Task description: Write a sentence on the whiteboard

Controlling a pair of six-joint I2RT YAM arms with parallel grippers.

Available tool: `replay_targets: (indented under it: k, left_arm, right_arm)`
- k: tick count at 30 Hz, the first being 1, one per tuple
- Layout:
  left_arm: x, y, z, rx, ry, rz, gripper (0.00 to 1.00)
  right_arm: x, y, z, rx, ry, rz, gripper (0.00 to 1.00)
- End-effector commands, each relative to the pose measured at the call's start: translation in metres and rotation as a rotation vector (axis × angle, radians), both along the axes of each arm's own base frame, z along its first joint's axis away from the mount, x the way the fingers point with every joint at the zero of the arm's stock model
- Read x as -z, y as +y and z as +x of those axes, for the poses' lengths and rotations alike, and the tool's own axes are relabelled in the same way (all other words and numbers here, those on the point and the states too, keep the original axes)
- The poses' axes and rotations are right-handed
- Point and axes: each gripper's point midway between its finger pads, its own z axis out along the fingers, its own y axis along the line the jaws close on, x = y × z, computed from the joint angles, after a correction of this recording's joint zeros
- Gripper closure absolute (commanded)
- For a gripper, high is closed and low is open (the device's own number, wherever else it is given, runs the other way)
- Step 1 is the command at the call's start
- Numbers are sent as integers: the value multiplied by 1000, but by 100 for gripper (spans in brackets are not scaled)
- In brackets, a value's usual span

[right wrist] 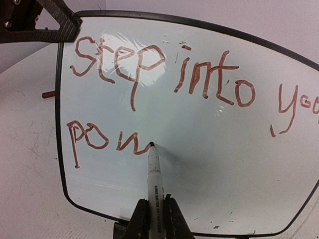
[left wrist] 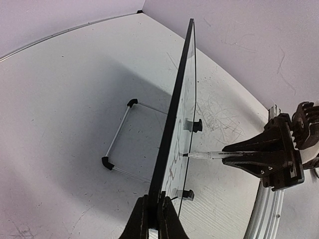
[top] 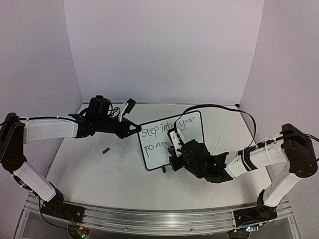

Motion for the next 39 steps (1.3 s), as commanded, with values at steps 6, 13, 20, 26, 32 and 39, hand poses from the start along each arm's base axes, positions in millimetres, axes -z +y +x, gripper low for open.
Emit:
replay_targets:
  k: [6,13,20,26,32,39]
  left_arm:
    - [12,12,1,-28,-43,88,100]
    - [14,12,2,-32,-44,94,100]
    - [14,12,3,-35,-44,98,100]
    - [14,12,4,-37,-46,99,100]
    - [14,12,3,-34,-46,98,100]
    - [14,12,3,-33,-45,97,100]
  right_arm:
    - [-37,-7,15,50,-60,82,100]
    - [-44,-24,-8,-31,-78,139,100]
    - [-34,-16,-9,-60,-54,124,100]
    - [-30,-9,-9,-77,-49,111,100]
    - [-35,-14,-5,-42,-51,139,100]
    - [-30,-11,-4,-51,-44,125,100]
